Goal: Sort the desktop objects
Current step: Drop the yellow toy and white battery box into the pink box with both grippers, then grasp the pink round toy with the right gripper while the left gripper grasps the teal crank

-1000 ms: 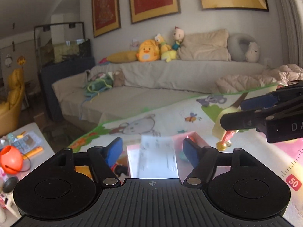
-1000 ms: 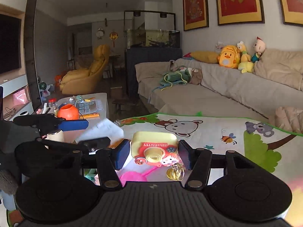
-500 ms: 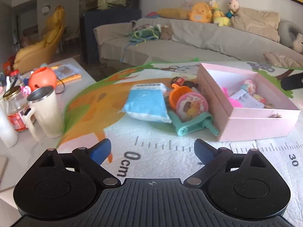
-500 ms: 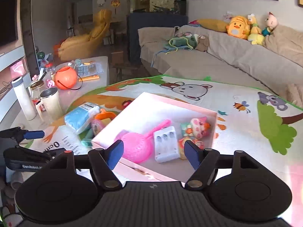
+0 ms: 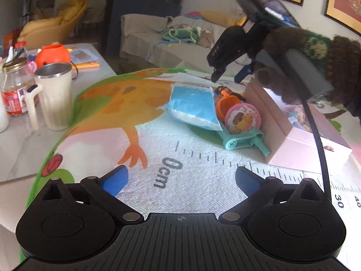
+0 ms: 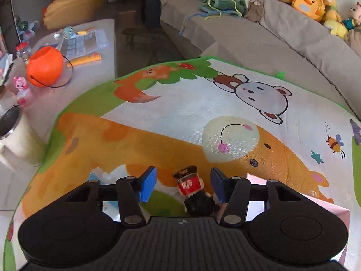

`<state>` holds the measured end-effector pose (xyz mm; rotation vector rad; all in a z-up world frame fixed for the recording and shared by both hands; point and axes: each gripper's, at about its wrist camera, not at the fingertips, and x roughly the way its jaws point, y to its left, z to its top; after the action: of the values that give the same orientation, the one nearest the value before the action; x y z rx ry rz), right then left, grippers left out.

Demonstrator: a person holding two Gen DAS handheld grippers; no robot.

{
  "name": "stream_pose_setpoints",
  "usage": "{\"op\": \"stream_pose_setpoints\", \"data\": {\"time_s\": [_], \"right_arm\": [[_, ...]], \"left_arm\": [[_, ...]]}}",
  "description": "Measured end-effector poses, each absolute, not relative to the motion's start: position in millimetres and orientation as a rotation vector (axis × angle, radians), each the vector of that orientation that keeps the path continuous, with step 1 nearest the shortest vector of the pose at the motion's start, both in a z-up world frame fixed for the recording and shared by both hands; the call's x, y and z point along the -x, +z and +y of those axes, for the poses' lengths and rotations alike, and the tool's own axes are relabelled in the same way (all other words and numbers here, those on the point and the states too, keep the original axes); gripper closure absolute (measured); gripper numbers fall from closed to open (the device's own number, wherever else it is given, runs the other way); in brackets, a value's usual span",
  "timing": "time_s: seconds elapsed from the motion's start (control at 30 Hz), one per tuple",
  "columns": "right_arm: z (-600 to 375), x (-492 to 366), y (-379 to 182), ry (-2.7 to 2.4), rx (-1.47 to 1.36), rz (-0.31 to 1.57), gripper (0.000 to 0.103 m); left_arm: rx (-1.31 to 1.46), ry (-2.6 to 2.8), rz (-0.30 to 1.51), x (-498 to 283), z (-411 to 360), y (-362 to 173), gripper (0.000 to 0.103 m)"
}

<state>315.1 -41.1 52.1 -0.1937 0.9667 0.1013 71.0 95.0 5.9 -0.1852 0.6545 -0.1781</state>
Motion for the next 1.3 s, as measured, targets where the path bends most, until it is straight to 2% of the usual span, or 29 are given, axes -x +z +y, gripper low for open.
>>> {"op": "stream_pose_setpoints", "data": {"time_s": [0.03, 0.1, 0.27, 0.53, 0.77, 0.87, 0.9, 1.0, 1.13, 1.23, 1.27, 1.3], "right_arm": [[-40, -324, 44, 0.077, 0.199, 0.989, 0.062], [-40, -335, 32, 0.048, 0.205, 1.037, 0.069], [-38, -311, 35, 0.123, 0.163, 1.069, 0.068], [-23, -223, 49, 0.285, 0.209, 1.017, 0.068], [-42, -143, 52, 0.424, 0.147, 1.092, 0.071], [-65, -102, 63, 0.436, 0.094, 1.032, 0.071], [-72, -89, 67, 0.423, 0.099, 0.988, 0.066], [-89, -54, 75, 0.384, 0.124, 0.856, 0.039], [-100, -38, 64, 0.434, 0.044, 0.849, 0.026], [-97, -44, 42, 0.426, 0.006, 0.875, 0.026], [-96, -46, 35, 0.411, 0.011, 0.884, 0.03], [-97, -46, 31, 0.408, 0.013, 0.887, 0.04]], "left_arm": [[0.191, -0.18, 0.657, -72, 95, 6, 0.0], [0.21, -0.185, 0.668, -73, 98, 5, 0.0], [0.245, -0.221, 0.654, -71, 103, 7, 0.0], [0.062, -0.303, 0.691, -58, 91, 10, 0.0], [-0.006, -0.362, 0.707, -42, 80, 9, 0.0], [-0.031, -0.411, 0.712, -30, 75, 8, 0.0], [-0.035, -0.419, 0.715, -26, 74, 7, 0.0], [-0.038, -0.42, 0.725, -20, 71, 7, 0.0], [-0.061, -0.432, 0.73, -11, 62, 11, 0.0], [-0.097, -0.453, 0.728, 0, 50, 15, 0.0], [-0.117, -0.454, 0.724, 4, 47, 16, 0.0], [-0.139, -0.453, 0.718, 9, 43, 18, 0.0]]}}
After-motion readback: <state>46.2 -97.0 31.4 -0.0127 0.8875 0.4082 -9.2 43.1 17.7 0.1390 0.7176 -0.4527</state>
